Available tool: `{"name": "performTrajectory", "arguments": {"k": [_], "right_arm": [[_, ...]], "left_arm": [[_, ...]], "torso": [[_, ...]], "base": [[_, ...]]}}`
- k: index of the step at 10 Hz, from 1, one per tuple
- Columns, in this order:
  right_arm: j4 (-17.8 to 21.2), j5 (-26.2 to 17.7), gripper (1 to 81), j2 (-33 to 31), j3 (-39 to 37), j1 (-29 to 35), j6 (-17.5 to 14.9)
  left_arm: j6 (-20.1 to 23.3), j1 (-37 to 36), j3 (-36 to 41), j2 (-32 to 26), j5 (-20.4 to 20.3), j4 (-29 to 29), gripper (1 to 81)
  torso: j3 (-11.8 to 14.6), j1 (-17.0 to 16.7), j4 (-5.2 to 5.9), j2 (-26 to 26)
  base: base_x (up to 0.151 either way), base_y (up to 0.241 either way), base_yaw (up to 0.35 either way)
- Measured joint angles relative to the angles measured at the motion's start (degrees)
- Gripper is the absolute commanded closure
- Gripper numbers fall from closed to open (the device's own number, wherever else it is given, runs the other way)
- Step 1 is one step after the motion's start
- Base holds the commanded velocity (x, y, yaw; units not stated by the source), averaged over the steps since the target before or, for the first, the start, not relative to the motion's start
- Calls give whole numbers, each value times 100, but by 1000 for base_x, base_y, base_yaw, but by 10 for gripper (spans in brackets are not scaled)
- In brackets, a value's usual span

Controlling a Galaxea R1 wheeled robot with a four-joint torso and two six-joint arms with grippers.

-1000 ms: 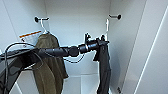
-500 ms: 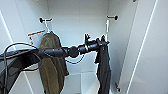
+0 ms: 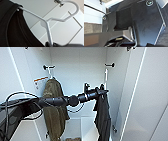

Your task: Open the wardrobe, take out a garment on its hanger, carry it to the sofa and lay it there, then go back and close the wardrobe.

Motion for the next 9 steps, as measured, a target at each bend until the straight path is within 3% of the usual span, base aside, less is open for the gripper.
{"name": "performTrajectory", "arguments": {"k": [9], "right_arm": [[-9,0,10,20,2,1,0]], "left_arm": [[-2,43,63,-13,-6,69,811]], "torso": [[0,0,0,0]], "base": [[-129,0,0]]}}
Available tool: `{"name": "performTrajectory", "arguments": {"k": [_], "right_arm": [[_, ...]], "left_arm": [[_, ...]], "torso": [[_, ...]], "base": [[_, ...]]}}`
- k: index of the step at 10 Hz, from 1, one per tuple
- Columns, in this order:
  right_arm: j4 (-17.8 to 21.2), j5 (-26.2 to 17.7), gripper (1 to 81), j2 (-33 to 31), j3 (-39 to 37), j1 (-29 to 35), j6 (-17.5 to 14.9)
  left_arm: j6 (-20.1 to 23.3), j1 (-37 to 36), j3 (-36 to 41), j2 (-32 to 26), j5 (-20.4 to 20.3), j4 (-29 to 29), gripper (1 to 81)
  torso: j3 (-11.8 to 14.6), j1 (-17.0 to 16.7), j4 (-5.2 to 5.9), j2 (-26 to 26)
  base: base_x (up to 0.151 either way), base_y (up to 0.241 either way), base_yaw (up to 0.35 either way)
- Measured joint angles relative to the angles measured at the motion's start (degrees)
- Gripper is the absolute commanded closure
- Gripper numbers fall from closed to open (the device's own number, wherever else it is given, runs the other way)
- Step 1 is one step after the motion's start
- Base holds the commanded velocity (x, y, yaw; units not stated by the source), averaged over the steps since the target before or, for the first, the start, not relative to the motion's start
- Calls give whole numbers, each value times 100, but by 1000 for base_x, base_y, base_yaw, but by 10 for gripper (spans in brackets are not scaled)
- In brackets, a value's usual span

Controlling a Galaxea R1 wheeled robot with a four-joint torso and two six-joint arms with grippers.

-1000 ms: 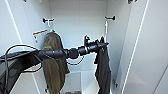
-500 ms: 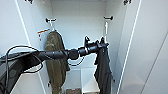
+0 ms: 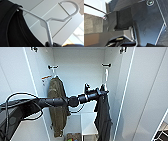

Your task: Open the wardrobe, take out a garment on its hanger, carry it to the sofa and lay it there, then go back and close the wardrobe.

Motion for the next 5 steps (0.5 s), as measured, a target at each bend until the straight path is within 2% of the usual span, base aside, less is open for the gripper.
{"name": "performTrajectory", "arguments": {"k": [5], "right_arm": [[0,7,10,-1,2,44,0]], "left_arm": [[0,106,39,-37,5,33,811]], "torso": [[0,-4,0,0]], "base": [[-129,0,0]]}}
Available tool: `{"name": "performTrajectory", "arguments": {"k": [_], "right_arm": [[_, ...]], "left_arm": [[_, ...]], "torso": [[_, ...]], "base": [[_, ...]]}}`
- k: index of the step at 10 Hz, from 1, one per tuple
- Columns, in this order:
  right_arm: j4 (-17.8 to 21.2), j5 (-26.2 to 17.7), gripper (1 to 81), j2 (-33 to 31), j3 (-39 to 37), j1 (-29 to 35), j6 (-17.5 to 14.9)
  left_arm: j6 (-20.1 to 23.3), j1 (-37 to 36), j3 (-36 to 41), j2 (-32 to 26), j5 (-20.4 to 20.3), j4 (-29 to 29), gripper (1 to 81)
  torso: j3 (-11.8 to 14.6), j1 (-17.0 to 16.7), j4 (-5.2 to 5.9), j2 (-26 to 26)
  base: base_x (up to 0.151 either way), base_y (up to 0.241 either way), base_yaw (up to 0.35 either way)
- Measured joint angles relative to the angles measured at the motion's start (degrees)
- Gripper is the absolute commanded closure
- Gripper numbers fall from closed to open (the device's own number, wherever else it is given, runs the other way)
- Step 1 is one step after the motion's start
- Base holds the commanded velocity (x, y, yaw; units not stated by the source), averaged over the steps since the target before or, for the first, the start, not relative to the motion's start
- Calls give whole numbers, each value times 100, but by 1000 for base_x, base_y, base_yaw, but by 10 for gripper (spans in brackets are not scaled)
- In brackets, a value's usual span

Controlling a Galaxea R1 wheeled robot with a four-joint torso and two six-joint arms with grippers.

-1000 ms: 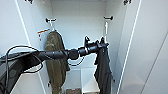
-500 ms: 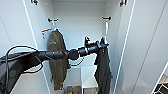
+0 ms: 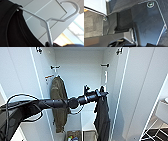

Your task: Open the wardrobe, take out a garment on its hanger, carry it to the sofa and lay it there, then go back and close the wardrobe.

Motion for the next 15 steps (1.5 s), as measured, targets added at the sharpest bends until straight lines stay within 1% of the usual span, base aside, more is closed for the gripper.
{"name": "performTrajectory", "arguments": {"k": [4,11,12,15], "right_arm": [[-5,-10,10,1,0,-4,0],[-5,-13,10,6,0,-17,1],[-5,-18,10,9,0,-45,1],[-7,-27,10,9,0,-63,0]], "left_arm": [[0,82,20,11,4,7,811],[-2,82,144,-144,4,11,811],[-2,79,207,-188,1,16,811],[-18,101,273,-251,4,35,811]], "torso": [[0,-7,0,-2],[0,-5,0,-2],[2,-10,0,-5],[4,-15,0,-9]], "base": [[-129,0,0],[-121,0,0],[-64,0,0],[0,0,0]]}}
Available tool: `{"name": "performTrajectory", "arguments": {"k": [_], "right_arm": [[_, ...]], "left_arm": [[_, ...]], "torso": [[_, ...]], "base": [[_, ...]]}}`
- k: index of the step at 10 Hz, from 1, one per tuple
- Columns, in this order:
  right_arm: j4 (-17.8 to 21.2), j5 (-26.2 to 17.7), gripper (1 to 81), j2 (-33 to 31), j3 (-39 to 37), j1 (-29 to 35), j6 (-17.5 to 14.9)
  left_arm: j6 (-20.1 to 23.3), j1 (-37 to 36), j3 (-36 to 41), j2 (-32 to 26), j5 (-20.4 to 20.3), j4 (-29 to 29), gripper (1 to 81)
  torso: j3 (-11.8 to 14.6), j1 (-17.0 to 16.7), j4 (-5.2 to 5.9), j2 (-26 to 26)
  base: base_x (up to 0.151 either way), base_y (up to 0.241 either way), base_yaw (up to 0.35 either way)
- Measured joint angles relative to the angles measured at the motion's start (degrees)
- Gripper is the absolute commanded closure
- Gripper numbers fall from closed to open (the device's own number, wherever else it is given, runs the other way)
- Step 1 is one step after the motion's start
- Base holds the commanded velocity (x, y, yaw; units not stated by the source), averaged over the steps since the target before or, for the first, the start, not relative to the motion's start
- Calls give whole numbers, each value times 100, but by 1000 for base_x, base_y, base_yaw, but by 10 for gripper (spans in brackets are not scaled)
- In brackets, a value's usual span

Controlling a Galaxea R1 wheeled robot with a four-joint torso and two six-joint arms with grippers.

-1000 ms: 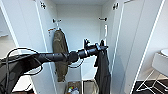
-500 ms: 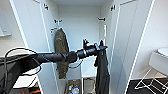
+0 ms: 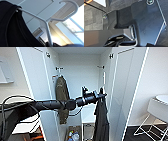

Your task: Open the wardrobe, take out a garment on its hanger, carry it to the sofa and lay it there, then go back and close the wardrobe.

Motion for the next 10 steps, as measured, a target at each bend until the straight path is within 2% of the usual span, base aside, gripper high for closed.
{"name": "performTrajectory", "arguments": {"k": [3,6,10], "right_arm": [[0,16,10,4,0,35,0],[0,11,10,2,0,49,-2],[0,16,10,0,0,51,0]], "left_arm": [[18,15,61,-91,5,57,811],[22,472,301,-317,9,411,811],[-23,858,859,-997,29,791,811]], "torso": [[-2,10,0,5],[-2,10,0,5],[0,10,0,5]], "base": [[0,0,0],[0,0,0],[0,0,0]]}}
